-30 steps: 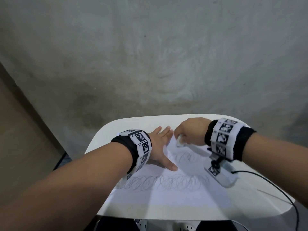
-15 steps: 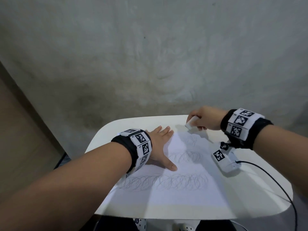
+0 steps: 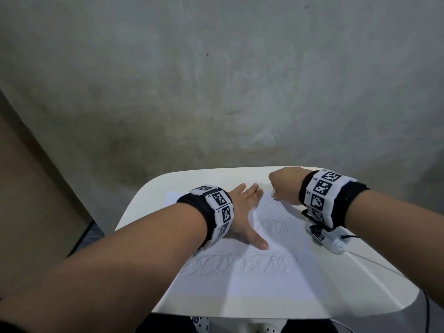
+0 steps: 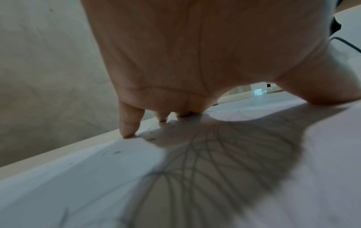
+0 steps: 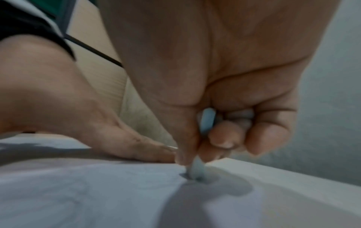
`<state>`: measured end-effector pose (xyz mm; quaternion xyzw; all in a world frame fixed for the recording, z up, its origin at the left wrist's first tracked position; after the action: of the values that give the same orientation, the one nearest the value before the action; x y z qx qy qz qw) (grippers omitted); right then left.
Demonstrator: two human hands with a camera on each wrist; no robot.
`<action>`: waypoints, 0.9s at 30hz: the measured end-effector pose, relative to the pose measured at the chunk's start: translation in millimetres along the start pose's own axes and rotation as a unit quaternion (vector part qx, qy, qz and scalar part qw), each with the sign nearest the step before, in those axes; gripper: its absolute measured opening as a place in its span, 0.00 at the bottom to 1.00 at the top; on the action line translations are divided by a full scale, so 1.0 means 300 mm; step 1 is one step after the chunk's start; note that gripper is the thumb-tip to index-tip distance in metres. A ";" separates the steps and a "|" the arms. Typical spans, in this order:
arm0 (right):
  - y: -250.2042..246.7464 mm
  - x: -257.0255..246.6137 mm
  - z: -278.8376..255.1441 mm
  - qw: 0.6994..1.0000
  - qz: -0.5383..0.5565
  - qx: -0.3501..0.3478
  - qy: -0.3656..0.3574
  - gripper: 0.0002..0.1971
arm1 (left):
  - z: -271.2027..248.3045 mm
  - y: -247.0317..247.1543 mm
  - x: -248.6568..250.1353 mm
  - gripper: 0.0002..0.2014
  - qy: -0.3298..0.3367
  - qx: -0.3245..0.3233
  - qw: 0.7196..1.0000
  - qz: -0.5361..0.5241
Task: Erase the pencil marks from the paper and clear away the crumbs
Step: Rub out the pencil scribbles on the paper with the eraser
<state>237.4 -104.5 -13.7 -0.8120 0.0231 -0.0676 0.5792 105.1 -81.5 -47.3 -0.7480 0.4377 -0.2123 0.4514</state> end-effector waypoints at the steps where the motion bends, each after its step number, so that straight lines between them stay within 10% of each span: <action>1: 0.007 -0.026 0.000 1.000 -0.015 -0.014 -0.011 0.12 | -0.002 -0.001 0.002 0.65 0.001 0.000 1.000 0.000; 27: 0.017 -0.067 0.018 0.998 -0.024 -0.009 -0.059 0.10 | -0.011 -0.002 0.008 0.64 -0.001 -0.006 1.000 0.005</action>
<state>218.5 -98.7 -21.8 -0.8202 -0.0300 -0.0334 0.5704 104.4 -84.9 -45.4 -0.7487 0.4425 -0.2065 0.4483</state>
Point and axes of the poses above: each hand's wrist, its own z-axis towards the middle knuckle, its own y-axis out of the palm, x = y × z, the point moved 2 cm from there along z, towards the middle knuckle, and after that the axes turned 9 degrees about z, right-handed, at the moved point
